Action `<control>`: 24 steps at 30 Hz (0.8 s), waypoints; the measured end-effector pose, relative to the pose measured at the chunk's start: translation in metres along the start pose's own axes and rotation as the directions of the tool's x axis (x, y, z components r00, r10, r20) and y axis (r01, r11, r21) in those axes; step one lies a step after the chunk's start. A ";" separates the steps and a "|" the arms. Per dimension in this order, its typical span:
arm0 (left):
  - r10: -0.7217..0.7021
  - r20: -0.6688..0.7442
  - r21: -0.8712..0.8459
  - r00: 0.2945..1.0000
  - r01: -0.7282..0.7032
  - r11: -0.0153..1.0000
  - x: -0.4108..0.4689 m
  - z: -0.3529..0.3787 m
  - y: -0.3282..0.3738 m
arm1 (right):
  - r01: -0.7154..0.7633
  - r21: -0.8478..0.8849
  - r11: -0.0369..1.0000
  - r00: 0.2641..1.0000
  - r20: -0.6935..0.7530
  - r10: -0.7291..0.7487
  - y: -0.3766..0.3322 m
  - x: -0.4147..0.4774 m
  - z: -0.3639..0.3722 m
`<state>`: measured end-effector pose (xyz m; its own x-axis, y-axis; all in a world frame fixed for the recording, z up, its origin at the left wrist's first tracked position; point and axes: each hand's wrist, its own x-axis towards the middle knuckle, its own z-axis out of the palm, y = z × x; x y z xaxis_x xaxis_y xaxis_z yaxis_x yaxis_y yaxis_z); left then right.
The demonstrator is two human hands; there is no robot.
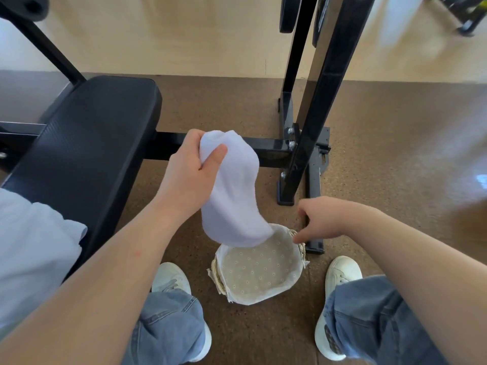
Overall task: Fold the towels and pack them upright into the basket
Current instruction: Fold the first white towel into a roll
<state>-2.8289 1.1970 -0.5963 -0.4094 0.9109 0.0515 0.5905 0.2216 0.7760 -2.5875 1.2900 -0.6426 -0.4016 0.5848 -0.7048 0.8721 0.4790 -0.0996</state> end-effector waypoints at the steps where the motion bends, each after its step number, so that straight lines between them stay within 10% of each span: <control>1: 0.005 0.040 -0.019 0.999 -0.004 1.000 -0.001 0.001 0.002 | 0.021 0.043 0.999 0.997 -0.082 -0.017 -0.001 0.001 -0.003; 6: 0.056 0.222 -0.068 0.974 -0.042 0.997 -0.006 0.004 0.005 | 0.321 0.607 0.727 0.930 -0.346 -0.122 -0.014 -0.001 -0.023; 14: 0.064 0.402 -0.176 0.913 0.008 0.984 -0.007 -0.005 0.006 | 0.382 0.869 0.314 0.919 -0.322 -0.227 -0.021 -0.007 -0.040; 24: -0.041 0.234 -0.053 0.971 0.055 0.997 -0.001 0.002 -0.006 | 0.370 0.836 0.405 0.920 -0.391 -0.033 -0.012 -0.010 -0.049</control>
<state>-2.8310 1.1955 -0.6020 -0.2590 0.9573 -0.1287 0.5292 0.2522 0.8102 -2.6072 1.3104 -0.6002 -0.5075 0.7782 -0.3699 0.4377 -0.1370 -0.8886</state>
